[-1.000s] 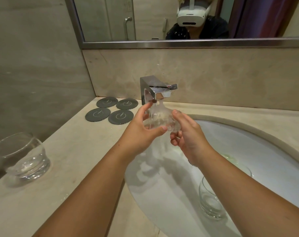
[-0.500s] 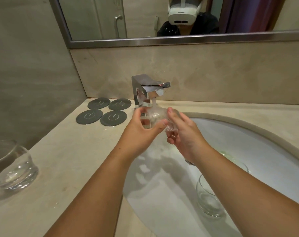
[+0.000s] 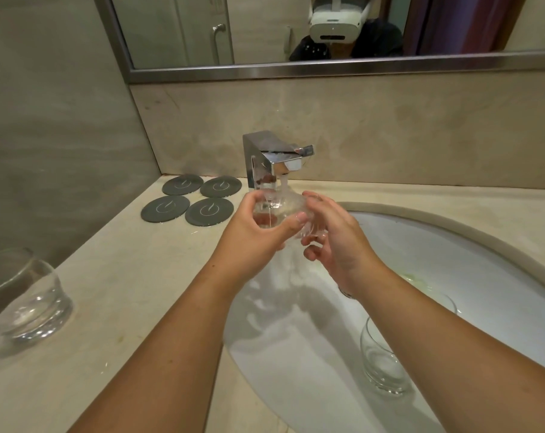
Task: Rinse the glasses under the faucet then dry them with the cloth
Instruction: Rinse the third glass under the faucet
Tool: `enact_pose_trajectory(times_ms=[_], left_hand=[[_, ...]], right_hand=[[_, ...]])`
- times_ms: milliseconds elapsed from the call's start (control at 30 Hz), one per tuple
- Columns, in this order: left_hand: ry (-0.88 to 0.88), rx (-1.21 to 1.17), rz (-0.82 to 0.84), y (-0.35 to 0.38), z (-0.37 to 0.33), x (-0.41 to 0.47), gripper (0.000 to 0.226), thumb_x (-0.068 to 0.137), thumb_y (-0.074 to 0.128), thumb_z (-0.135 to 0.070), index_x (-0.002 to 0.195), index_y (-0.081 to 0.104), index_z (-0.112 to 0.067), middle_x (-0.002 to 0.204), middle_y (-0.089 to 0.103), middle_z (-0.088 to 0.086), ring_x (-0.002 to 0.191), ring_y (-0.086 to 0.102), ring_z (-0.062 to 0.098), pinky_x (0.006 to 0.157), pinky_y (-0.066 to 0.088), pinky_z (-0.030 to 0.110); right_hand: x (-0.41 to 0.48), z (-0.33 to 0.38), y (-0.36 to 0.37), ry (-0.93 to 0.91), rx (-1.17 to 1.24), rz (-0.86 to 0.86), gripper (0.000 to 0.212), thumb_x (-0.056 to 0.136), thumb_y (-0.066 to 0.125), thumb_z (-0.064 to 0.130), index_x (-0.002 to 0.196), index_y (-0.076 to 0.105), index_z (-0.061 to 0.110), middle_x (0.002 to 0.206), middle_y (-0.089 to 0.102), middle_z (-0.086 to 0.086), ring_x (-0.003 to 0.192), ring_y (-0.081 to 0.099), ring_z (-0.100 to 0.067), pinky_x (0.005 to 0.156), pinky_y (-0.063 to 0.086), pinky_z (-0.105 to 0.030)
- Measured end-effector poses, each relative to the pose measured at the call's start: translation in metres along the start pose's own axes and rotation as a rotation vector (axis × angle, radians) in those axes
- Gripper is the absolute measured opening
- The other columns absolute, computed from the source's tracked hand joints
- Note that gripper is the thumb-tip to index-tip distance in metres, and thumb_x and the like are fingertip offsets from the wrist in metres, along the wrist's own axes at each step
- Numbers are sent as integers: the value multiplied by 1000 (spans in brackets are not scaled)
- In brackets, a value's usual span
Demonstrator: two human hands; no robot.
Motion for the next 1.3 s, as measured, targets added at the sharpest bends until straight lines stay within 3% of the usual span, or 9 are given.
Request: enact_pose_trajectory(times_ms=[133,300,433,633,767,900,1033,1167,1300], left_hand=[[1,12,97,3,2,-2,64,87,87,-38,138,49,-38,118,70,-14,103,72,-8,92,62,26],[100,145,83,1,-4,-6,76,86,91,-20,140,43,-45,125,60,-22,104,69,-10,79,53,8],[91,74,34,-1,-5,-4,69,84,92,-34,139,51,-46,124,69,-14,106,75,4,87,55,18],[28,-6,-3,-4,0,-1,64,74,90,-56,129,59,-49,116,77,-4,107,77,11,103,60,49],[27,-39,59,-1,2,-1,83,81,93,-45,149,46,-47,134,65,-6,120,72,11,104,59,35],[68,-20,19,-3,-2,-1,75,84,92,-31,146,51,-43,131,64,-7,112,76,13,83,56,13],[35,-43,-33,-5,1,2,66,75,93,-57,131,61,-45,124,73,1,113,74,15,92,65,37],[-3,-98,-39,-3,3,3,57,76,88,-58,124,63,-39,113,78,9,103,77,17,79,64,27],[-66,-142,34,-2,6,3,82,68,91,-65,137,56,-40,124,75,8,97,76,13,82,62,30]], right_hand=[[0,1,-1,-48,25,-34,26,98,73,37,120,76,24,93,66,-3,59,50,-16,49,39,-27],[0,1,-4,-59,-25,-79,37,96,72,51,114,76,20,87,66,-6,58,50,-20,48,39,-30],[1,2,-3,-45,12,-53,36,99,66,52,114,75,20,90,66,-8,61,53,-18,48,39,-31],[1,5,0,-55,108,0,26,101,67,23,126,74,26,98,64,-8,64,52,-20,48,38,-29],[0,5,-2,-52,104,-37,27,99,72,30,123,74,17,93,61,-8,56,51,-17,45,38,-28],[-1,4,-2,-31,54,-53,32,97,73,46,114,75,19,93,65,-8,53,49,-15,45,37,-28],[0,1,-1,59,32,-30,43,97,64,61,115,74,24,92,66,-2,54,48,-14,46,35,-29],[2,1,2,24,81,40,28,101,67,40,121,74,21,93,63,-5,61,53,-16,47,39,-29],[1,2,1,-32,57,14,29,101,70,33,123,73,14,92,63,-7,57,52,-18,47,40,-28]])
Point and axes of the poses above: each hand's wrist, its own x-axis towards the middle knuckle, its own y-axis out of the palm, z = x × y, the point moved 4 cm from there along x, towards the middle knuckle
